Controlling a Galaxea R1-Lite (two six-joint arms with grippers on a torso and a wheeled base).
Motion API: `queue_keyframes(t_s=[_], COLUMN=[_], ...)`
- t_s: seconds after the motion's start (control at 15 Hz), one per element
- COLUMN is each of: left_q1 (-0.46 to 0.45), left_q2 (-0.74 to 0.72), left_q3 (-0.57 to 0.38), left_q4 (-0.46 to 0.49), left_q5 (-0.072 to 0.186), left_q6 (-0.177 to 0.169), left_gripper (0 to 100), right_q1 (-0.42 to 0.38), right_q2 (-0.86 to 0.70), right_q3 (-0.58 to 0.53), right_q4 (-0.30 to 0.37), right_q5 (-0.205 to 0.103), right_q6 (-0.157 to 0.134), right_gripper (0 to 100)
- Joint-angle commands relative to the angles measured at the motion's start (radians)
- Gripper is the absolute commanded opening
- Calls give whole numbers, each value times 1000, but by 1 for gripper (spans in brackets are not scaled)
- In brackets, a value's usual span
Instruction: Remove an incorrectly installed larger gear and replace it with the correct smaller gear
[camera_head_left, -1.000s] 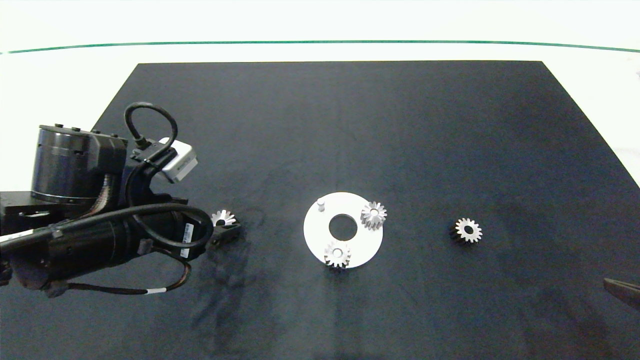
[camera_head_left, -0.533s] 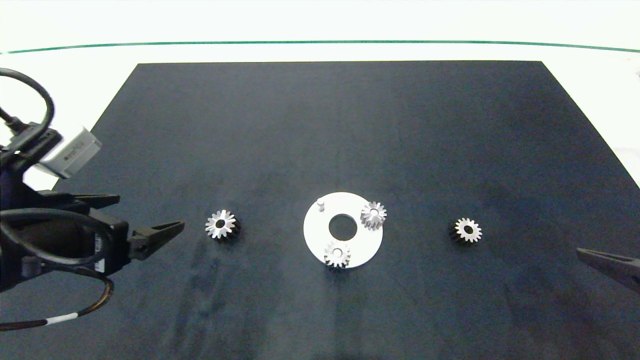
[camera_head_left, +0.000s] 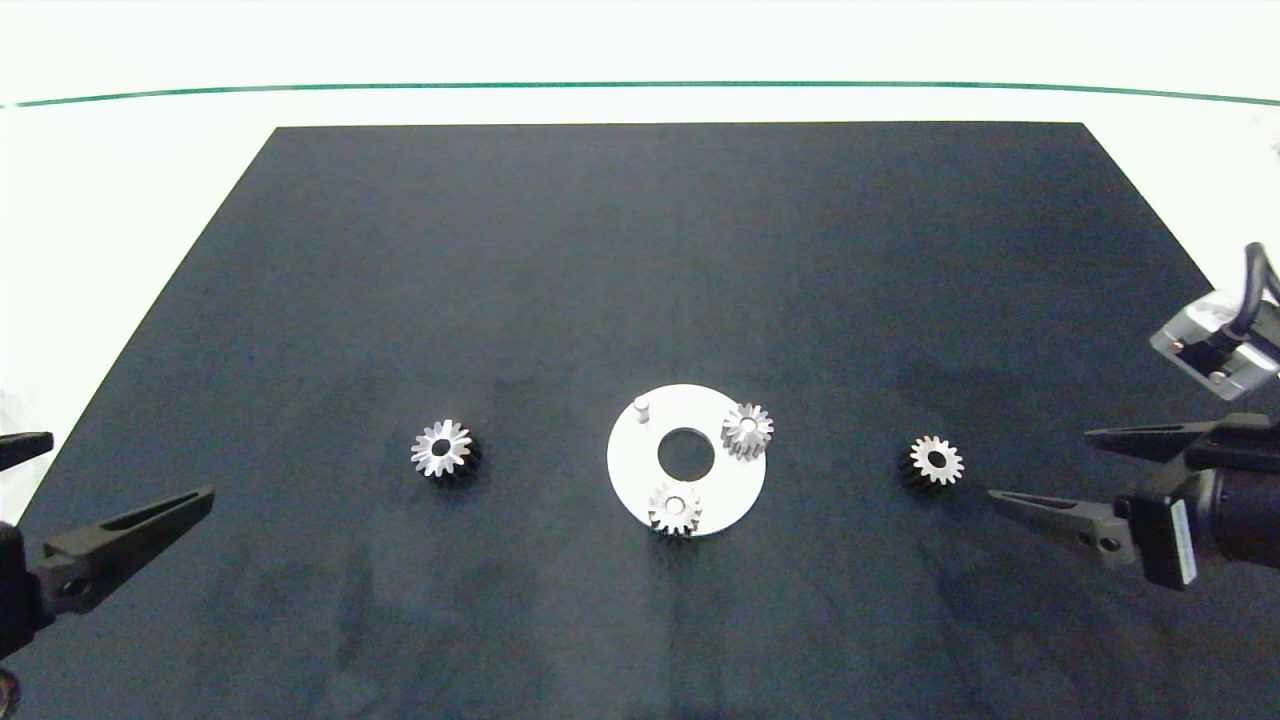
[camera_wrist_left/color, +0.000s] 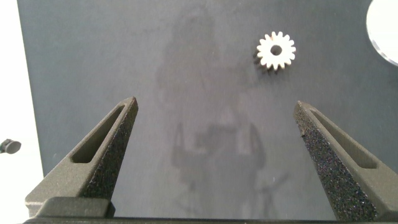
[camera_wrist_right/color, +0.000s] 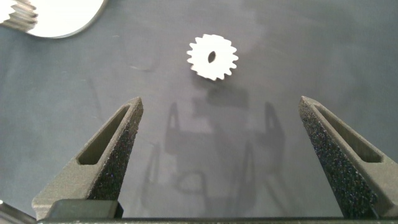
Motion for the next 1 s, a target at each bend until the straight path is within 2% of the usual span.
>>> queue_keyframes(t_s=[0.07,0.2,0.33,0.4,0.47,1.0], left_q1=[3,1,-2,0,0,-2], left_q2=[-72,-94,-106,-107,-112,-127], left_q3=[5,3,5,5,9,42], left_q4=[21,28,28,30,30,30], left_q5=[1,-1,-1,-1,-1,-2], left_q6=[1,0,0,1,0,-3], left_gripper=[100,100,100,100,100,100], right_q1=[25,23,20,20,23,34], right_q2=[123,172,205,221,231,327], right_q3=[0,0,0,0,0,0], right_q4=[-55,-75,-93,-113,-137,-263], right_q5=[2,-2,-8,-19,-30,-34], right_q6=[-15,-27,-64,-69,-72,-73], right_gripper=[100,100,100,100,100,100])
